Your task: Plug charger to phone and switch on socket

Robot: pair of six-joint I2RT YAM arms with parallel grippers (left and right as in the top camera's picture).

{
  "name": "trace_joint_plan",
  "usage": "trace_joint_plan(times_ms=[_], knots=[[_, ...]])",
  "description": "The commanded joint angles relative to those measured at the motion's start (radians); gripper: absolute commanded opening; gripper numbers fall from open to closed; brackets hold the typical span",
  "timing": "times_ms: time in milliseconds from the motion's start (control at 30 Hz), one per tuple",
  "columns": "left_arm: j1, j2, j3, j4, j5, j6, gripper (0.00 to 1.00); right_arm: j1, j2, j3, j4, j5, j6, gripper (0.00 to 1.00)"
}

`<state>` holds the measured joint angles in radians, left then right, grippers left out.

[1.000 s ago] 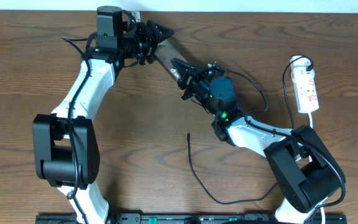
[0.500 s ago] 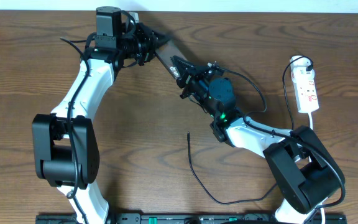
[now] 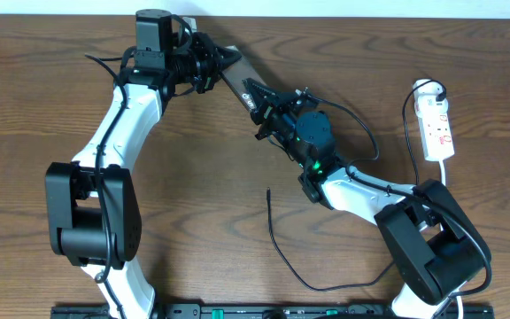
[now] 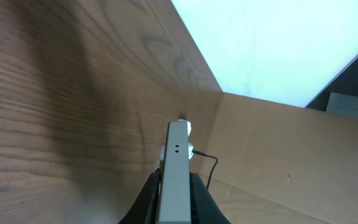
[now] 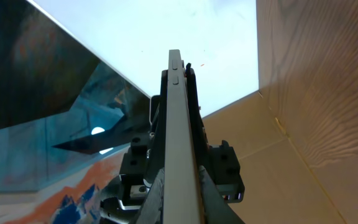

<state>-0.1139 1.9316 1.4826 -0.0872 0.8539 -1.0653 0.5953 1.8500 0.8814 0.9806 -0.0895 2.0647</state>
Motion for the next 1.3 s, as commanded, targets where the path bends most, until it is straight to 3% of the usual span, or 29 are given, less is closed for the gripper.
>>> trace_joint_plan(times_ms=[0,67,133,200,267,367,633,967,1067,1133,1267], knots=[[-0.014,-0.030,0.013,0.010,0.024,0.037,0.07,0.022,-0.006,0.008,-0.032,-0.021,-0.016,0.02],[-0.016,-0.030,0.013,0.010,0.024,0.037,0.07,0.022,-0.006,0.008,-0.037,-0.022,-0.016,0.02],[-0.016,-0.030,0.013,0.010,0.028,0.037,0.07,0.022,-0.006,0.008,-0.024,-0.022,-0.016,0.16],[-0.016,-0.030,0.013,0.010,0.036,0.037,0.07,0.021,-0.006,0.008,-0.001,-0.022,-0.016,0.37],[-0.016,-0.030,0.013,0.010,0.043,0.040,0.07,0.021,-0.006,0.008,0.005,-0.022,-0.016,0.73],[-0.016,-0.030,0.013,0.010,0.047,0.040,0.07,0.021,-0.006,0.008,0.005,-0.034,-0.016,0.99],[0.033,-0.030,0.013,-0.016,0.069,0.043,0.07,0.011,-0.006,0.008,0.027,-0.106,-0.021,0.99],[0.250,-0.030,0.013,-0.038,0.167,0.039,0.07,-0.085,-0.006,0.007,0.025,-0.312,-0.095,0.99],[0.345,-0.030,0.013,-0.038,0.296,0.039,0.07,-0.126,-0.006,0.007,0.014,-0.385,-0.237,0.99],[0.396,-0.030,0.013,-0.037,0.416,0.041,0.07,-0.157,-0.006,0.007,0.015,-0.468,-0.468,0.99],[0.434,-0.030,0.013,0.014,0.616,0.106,0.08,-0.195,-0.006,0.007,0.021,-0.623,-0.688,0.89]])
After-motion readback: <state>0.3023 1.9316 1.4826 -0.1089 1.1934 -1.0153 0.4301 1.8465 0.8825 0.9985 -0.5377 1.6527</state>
